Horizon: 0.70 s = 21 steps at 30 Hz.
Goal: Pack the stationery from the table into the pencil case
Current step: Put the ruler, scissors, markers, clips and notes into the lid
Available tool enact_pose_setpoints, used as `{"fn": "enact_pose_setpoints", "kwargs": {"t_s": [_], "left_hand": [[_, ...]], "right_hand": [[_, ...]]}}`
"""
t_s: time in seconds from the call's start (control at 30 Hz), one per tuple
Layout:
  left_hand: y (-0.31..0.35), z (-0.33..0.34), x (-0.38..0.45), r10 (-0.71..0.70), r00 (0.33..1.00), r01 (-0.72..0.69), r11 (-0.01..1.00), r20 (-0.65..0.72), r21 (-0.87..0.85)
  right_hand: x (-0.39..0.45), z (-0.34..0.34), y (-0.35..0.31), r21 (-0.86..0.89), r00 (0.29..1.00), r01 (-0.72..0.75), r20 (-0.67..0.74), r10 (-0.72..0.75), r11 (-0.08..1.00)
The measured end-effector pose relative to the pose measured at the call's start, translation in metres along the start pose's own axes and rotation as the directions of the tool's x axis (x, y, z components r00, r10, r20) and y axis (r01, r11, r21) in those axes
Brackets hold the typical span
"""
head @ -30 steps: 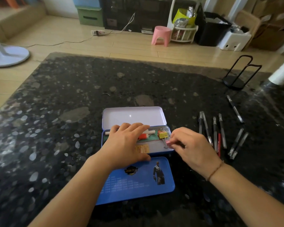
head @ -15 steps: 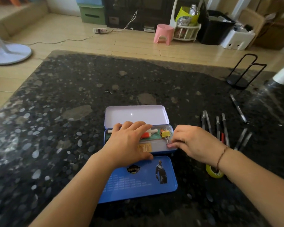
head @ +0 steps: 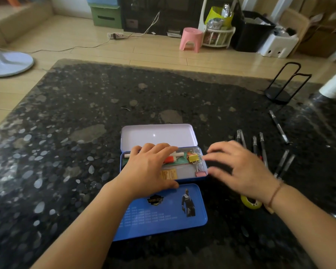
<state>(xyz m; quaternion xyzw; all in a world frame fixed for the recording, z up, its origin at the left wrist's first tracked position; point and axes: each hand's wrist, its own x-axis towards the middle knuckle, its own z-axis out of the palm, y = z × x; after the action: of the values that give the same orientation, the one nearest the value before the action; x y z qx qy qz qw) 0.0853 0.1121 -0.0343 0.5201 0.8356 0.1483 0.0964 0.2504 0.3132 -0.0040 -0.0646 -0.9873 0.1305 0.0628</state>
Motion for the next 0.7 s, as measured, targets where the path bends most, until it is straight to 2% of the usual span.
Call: {"fn": "enact_pose_setpoints", "kwargs": {"t_s": [0.07,0.1,0.17,0.27,0.33,0.43,0.6,0.7], "left_hand": [[0.000,0.000,0.000,-0.001,1.000,0.001,1.000,0.003,-0.001],[0.000,0.000,0.000,-0.002,1.000,0.002,1.000,0.004,0.000],[0.001,0.000,-0.001,0.002,1.000,-0.002,1.000,-0.004,0.011],[0.001,0.000,-0.001,0.000,1.000,0.000,1.000,-0.001,0.007],[0.001,0.000,-0.001,-0.002,1.000,0.002,1.000,0.002,0.002],[0.001,0.000,-0.001,-0.005,1.000,0.005,1.000,0.013,0.000],[0.001,-0.001,-0.001,-0.004,1.000,0.003,1.000,0.014,0.010],[0.002,0.000,-0.002,-0.006,1.000,0.005,1.000,0.025,0.030]], "right_hand": [[-0.010,-0.014,0.015,0.064,0.978,-0.128,-0.160,0.136,0.990],[-0.017,-0.021,0.023,0.037,0.966,-0.189,-0.170,0.193,0.981],[-0.030,-0.029,0.030,-0.065,0.959,-0.278,-0.075,0.273,0.958],[-0.045,-0.022,0.022,-0.263,0.919,-0.330,0.128,0.372,0.907],[-0.049,-0.014,0.016,-0.356,0.884,-0.373,0.147,0.445,0.857],[-0.051,-0.007,0.013,-0.443,0.848,-0.432,0.099,0.521,0.786],[-0.047,-0.003,0.010,-0.390,0.806,-0.519,0.073,0.587,0.761],[-0.045,-0.009,0.016,-0.310,0.815,-0.520,0.098,0.571,0.796]]}}
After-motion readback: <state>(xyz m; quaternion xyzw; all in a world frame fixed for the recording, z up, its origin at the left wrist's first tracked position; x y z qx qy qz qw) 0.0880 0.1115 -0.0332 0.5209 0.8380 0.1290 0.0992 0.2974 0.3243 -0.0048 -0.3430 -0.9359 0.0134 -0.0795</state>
